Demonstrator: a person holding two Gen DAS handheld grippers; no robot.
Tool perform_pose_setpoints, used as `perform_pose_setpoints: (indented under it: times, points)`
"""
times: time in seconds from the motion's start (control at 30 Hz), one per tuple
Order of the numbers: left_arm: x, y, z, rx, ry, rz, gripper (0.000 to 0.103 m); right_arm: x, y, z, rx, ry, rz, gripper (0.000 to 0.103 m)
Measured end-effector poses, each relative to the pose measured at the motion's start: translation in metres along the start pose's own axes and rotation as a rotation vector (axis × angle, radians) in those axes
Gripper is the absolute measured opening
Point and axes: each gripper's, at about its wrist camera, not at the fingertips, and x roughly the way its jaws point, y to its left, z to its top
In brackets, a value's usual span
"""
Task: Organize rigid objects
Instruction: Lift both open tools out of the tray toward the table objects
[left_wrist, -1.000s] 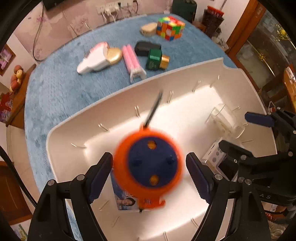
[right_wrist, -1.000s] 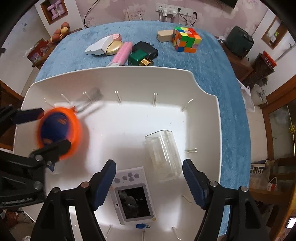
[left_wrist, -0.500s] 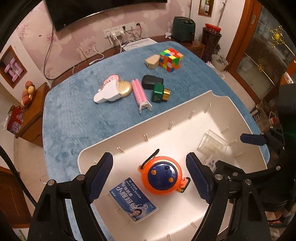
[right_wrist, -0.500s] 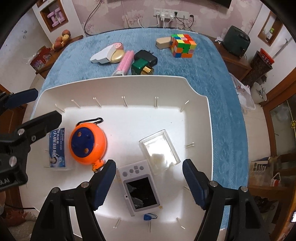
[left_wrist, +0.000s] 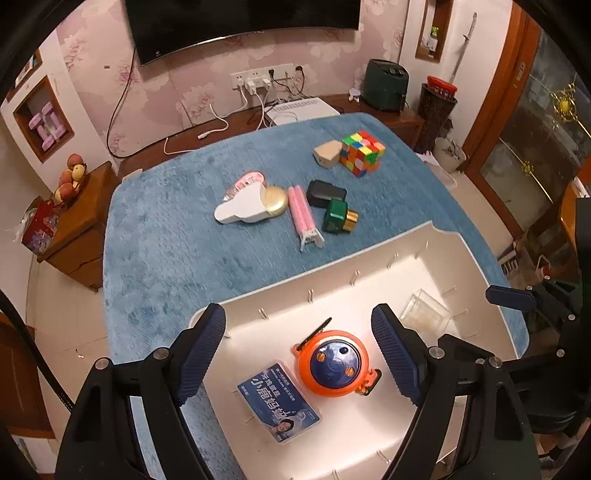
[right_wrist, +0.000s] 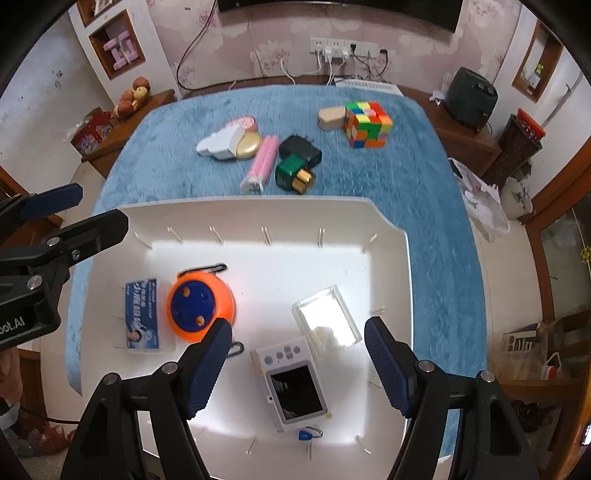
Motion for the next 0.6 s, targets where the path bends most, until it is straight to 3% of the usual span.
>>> perform_pose_setpoints:
  times: [0.6]
  points:
    - [-0.018, 0.014, 0.034, -0.063, -0.088, 0.039, 0.084, -0.030, -0.032, 0.040, 0.042, -0.110, 0.004, 0.075]
